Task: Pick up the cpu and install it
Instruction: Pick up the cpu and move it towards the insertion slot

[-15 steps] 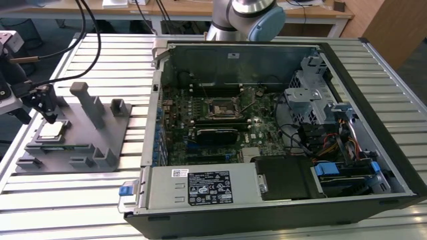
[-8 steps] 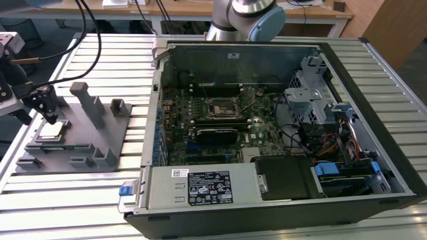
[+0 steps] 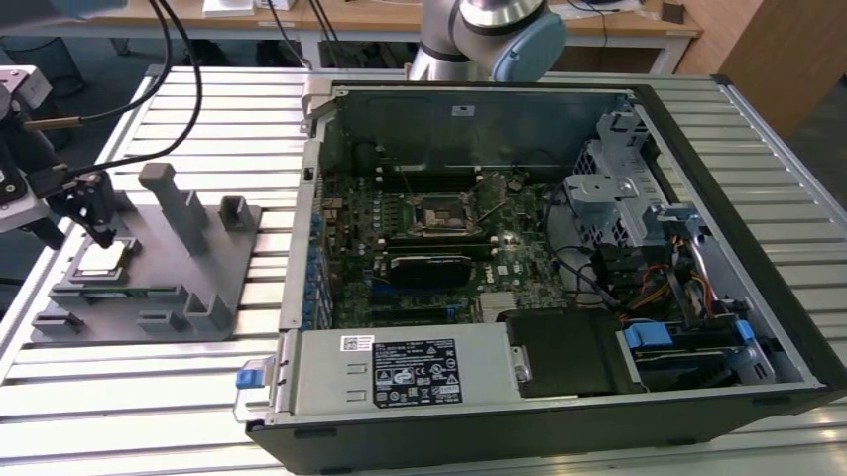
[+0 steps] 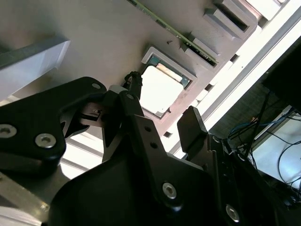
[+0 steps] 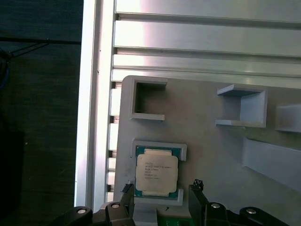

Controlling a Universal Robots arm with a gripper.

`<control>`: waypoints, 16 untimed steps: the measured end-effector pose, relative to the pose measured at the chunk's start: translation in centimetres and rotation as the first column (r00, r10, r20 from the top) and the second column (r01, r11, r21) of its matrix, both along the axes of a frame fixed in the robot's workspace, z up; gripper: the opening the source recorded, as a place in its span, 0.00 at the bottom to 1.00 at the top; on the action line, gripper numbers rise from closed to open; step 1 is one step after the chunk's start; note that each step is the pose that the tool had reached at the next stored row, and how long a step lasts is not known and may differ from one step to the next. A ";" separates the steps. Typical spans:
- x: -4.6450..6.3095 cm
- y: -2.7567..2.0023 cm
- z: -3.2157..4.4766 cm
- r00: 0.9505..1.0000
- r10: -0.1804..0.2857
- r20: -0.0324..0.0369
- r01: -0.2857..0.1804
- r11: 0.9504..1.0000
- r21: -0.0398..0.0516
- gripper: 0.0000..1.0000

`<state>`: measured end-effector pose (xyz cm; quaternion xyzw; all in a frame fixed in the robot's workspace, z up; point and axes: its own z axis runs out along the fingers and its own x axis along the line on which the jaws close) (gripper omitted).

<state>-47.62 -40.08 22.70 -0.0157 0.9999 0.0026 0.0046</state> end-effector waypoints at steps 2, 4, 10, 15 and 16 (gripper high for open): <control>0.0 0.00 -0.15 1.000 0.000 0.000 0.000 1.000 0.000 0.58; 0.1 0.00 -0.38 1.000 -0.001 0.000 0.001 1.000 0.000 0.58; 0.1 0.00 -1.24 1.000 -0.013 0.003 0.013 1.000 0.000 0.58; 0.0 0.14 -1.77 1.000 -0.014 0.004 0.014 1.000 0.000 0.58; 0.0 0.21 -1.84 1.000 -0.014 0.004 0.014 1.000 0.000 0.58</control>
